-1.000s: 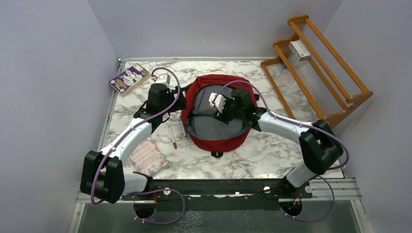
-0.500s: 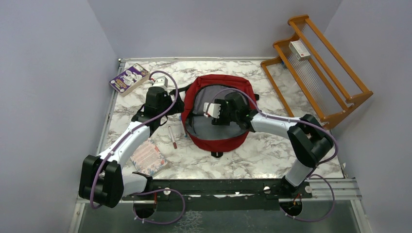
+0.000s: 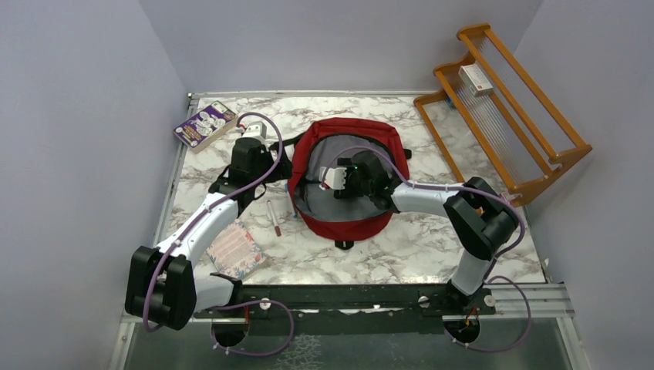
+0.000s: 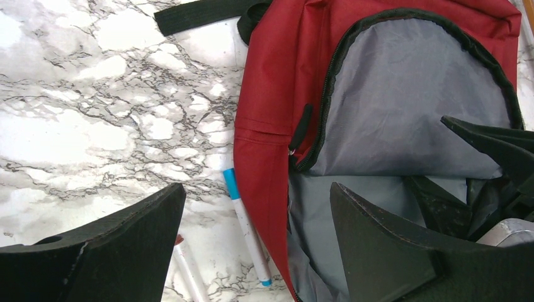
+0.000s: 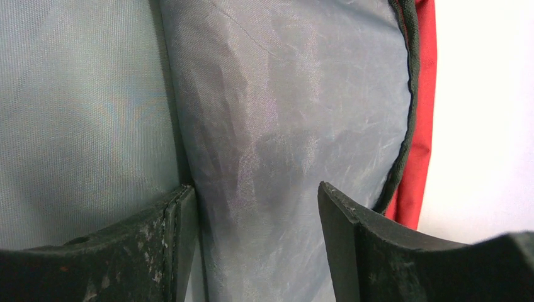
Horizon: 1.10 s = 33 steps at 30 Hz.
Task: Pack the student bag
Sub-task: Adjust the student bag at the center of the board.
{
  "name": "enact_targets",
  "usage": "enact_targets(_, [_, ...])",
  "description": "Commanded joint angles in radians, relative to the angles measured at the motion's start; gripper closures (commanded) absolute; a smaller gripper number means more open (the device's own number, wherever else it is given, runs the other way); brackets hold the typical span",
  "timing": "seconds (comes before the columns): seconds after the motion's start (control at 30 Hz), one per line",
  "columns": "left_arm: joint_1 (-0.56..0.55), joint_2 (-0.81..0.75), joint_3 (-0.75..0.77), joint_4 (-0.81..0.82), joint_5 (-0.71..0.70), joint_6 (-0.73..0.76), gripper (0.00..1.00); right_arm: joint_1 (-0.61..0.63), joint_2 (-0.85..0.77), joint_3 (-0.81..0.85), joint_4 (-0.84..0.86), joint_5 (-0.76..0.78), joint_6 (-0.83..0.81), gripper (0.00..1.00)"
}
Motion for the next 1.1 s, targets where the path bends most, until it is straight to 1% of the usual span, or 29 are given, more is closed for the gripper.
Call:
enact_targets(0.0, [0.005, -0.026, -0.003, 0.014, -0.025, 0.012, 0.14, 0.015, 0.033, -0.044, 0.115, 0.086, -0.067, 0.28])
enact_targets(0.2, [0.005, -0.029, -0.004, 0.014, -0.025, 0.012, 0.14, 0.023, 0.094, -0.068, 0.253, 0.196, -0.139, 0.28])
enact_targets(0.3, [0.006, -0.027, -0.003, 0.012, -0.027, 0.012, 0.14, 0.024, 0.111, -0.084, 0.348, 0.226, -0.160, 0.29])
enact_targets(0.4, [0.006, -0.024, -0.004, 0.013, -0.025, 0.012, 0.14, 0.026, 0.116, -0.077, 0.391, 0.234, -0.164, 0.33])
enact_targets(0.47, [0.006, -0.025, -0.003, 0.014, -0.025, 0.012, 0.14, 0.027, 0.116, -0.062, 0.394, 0.227, -0.151, 0.40])
enact_targets(0.7, [0.006, -0.027, -0.002, 0.008, -0.028, 0.015, 0.14, 0.026, 0.091, 0.003, 0.330, 0.204, -0.093, 0.81])
enact_targets(0.83, [0.006, -0.028, -0.001, 0.008, -0.029, 0.015, 0.14, 0.026, 0.050, 0.057, 0.253, 0.182, -0.046, 0.96])
enact_targets(0.9, [0.006, -0.030, 0.000, 0.007, -0.028, 0.015, 0.14, 0.026, 0.028, 0.088, 0.214, 0.176, -0.017, 0.99])
enact_targets(1.07, [0.006, -0.040, 0.007, -0.002, -0.007, 0.013, 0.14, 0.024, -0.011, 0.182, 0.112, 0.180, 0.051, 0.99])
